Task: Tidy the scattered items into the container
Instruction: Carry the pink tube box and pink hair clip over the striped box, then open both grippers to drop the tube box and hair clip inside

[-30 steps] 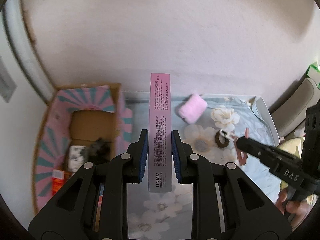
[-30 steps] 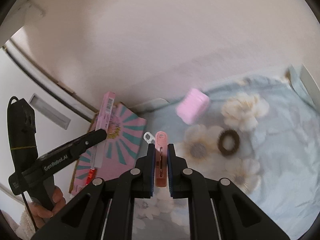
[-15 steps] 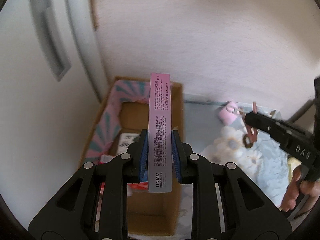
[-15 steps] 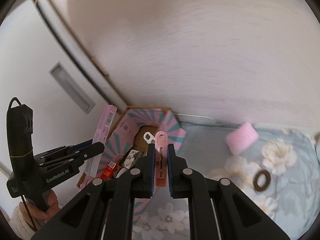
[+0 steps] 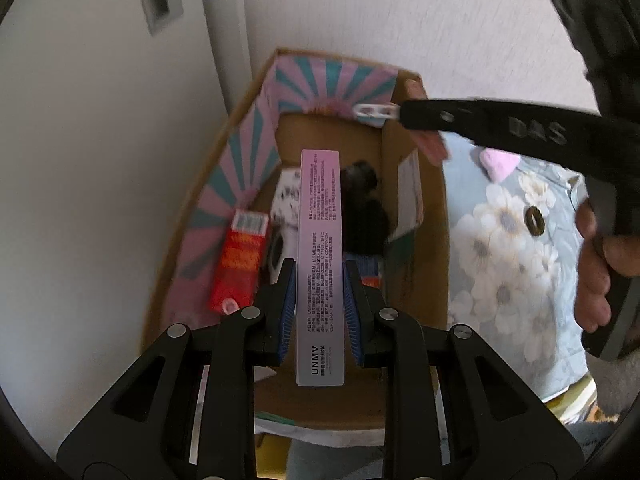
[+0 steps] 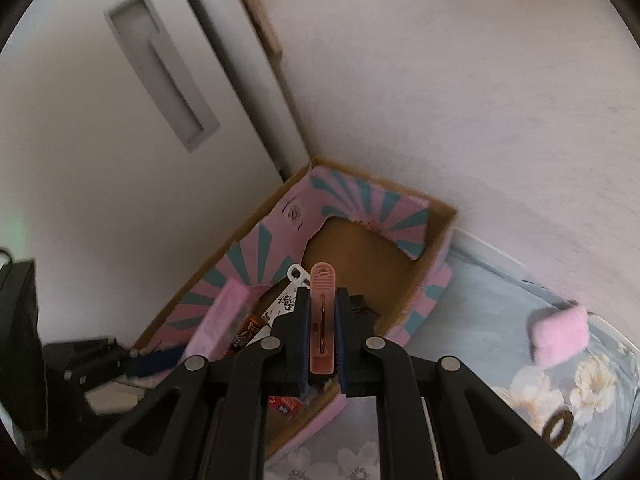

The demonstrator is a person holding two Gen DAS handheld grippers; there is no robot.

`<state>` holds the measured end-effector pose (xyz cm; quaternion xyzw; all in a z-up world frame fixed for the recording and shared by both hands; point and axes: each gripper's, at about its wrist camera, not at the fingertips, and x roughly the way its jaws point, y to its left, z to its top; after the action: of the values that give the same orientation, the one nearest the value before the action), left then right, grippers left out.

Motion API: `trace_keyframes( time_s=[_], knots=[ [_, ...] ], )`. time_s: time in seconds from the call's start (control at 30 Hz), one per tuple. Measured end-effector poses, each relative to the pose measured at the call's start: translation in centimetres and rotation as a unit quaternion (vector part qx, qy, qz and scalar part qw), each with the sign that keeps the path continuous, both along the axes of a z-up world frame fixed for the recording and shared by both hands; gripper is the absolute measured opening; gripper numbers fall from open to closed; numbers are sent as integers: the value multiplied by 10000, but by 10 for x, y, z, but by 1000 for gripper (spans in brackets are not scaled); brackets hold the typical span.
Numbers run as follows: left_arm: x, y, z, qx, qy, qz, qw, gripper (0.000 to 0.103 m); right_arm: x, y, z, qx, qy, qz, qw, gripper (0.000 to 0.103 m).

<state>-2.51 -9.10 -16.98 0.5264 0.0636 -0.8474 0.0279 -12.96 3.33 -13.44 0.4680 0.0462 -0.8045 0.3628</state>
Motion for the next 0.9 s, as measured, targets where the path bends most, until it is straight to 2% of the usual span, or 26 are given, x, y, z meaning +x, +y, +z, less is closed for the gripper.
trace_keyframes(
  time_s=[0.2,0.43,0.47,0.5,0.53,0.57,0.63,0.67,0.77,0.9],
  knots=[
    [11,-5,-16,128,-156,90,9998,20,-3,-29,-25,251,-176,226,9993,10],
    [11,-12,-15,181,-187,98,9996,20,-9,-38,-36,344,-266,251,9987,10],
    [10,-12,-15,208,-196,96,9995,24,-10,-39,-37,349,-294,255,9986,10],
    [10,-13,-14,275,-213,100,9993,48,-12,-39,-36,323,-348,258,9985,11],
    [9,-14,-14,351,-218,129,9991,68,-13,-40,-37,254,-472,276,9982,20],
    [8,-15,-13,395,-186,172,9989,102,-16,-39,-37,194,-600,252,9977,39],
    [12,-17,-4,548,95,184,9983,102,-15,-36,-33,194,-617,108,9978,67],
    [13,-17,-1,605,153,139,9980,102,-15,-33,-31,143,-540,-1,9984,70],
    [13,-14,7,441,270,25,9987,102,-16,-22,-21,-264,-510,-102,9983,72],
    [13,-8,12,244,372,-86,9990,102,-17,-13,-16,-318,-466,-302,9979,72]
  ],
)
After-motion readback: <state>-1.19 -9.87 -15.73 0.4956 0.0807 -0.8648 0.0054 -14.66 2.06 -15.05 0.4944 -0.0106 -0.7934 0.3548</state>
